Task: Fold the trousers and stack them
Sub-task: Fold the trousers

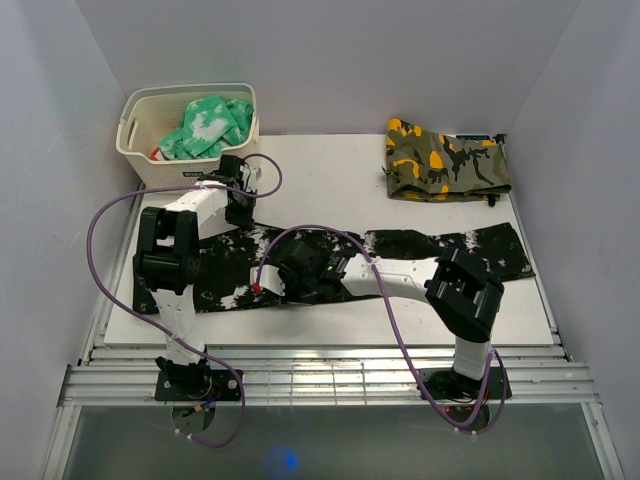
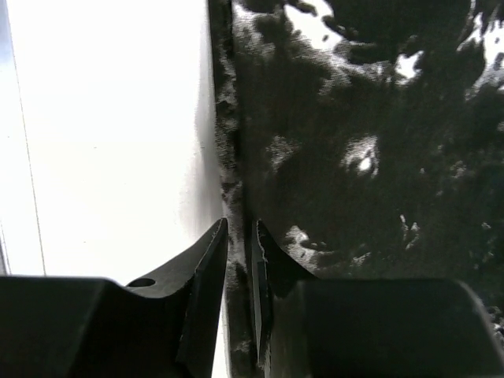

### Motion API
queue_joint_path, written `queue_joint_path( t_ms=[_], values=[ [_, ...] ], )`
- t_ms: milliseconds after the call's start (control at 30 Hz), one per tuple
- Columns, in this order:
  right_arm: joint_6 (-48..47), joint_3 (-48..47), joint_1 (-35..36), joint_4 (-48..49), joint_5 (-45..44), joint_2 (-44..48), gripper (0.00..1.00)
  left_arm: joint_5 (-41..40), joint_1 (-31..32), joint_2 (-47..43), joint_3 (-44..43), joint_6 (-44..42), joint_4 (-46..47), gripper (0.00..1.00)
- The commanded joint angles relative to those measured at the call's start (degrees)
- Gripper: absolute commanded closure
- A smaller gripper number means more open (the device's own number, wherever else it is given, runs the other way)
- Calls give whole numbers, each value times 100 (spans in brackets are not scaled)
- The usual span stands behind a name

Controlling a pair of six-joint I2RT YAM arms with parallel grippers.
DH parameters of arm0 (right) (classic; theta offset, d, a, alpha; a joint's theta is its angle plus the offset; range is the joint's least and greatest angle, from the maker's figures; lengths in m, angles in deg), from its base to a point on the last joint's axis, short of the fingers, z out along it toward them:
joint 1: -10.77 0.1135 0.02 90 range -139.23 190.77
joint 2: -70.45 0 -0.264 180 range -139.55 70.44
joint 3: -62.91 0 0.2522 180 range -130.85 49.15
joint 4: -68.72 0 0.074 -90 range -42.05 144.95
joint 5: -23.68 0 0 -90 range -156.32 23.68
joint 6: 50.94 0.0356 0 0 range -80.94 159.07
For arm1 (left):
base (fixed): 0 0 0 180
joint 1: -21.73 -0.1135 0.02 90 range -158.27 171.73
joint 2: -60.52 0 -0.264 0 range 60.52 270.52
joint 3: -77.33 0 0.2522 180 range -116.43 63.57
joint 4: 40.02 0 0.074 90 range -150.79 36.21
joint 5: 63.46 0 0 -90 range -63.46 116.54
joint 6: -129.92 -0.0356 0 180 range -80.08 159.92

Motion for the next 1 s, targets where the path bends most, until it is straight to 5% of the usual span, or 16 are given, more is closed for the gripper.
queue_joint_path(
  t_ms=[0, 300, 467, 500, 533, 667, 767, 967],
  values=[
    [60, -95, 16, -112, 31, 49, 75, -324, -113, 493, 170, -135, 66, 100],
    [-37, -139, -37, -103, -57, -39, 92, -324, -113, 484, 179, -144, 49, 100],
    [-19, -104, -37, -77, -100, -13, 92, -315, -113, 484, 197, -135, 49, 100],
    [-2, -87, -37, -68, -127, 4, 86, -324, -121, 493, 188, -135, 57, 100],
    [-2, -69, -37, -51, -145, 13, 69, -324, -122, 493, 188, -135, 49, 100],
    [-19, -34, -37, 2, -110, 40, 48, -307, -122, 493, 188, -135, 49, 100],
    [-72, -25, -46, 28, -109, -4, 50, -315, -121, 502, 197, -127, 49, 100],
    [-142, -60, -90, 99, -136, -206, 71, -315, -122, 502, 214, -127, 49, 100]
  ],
)
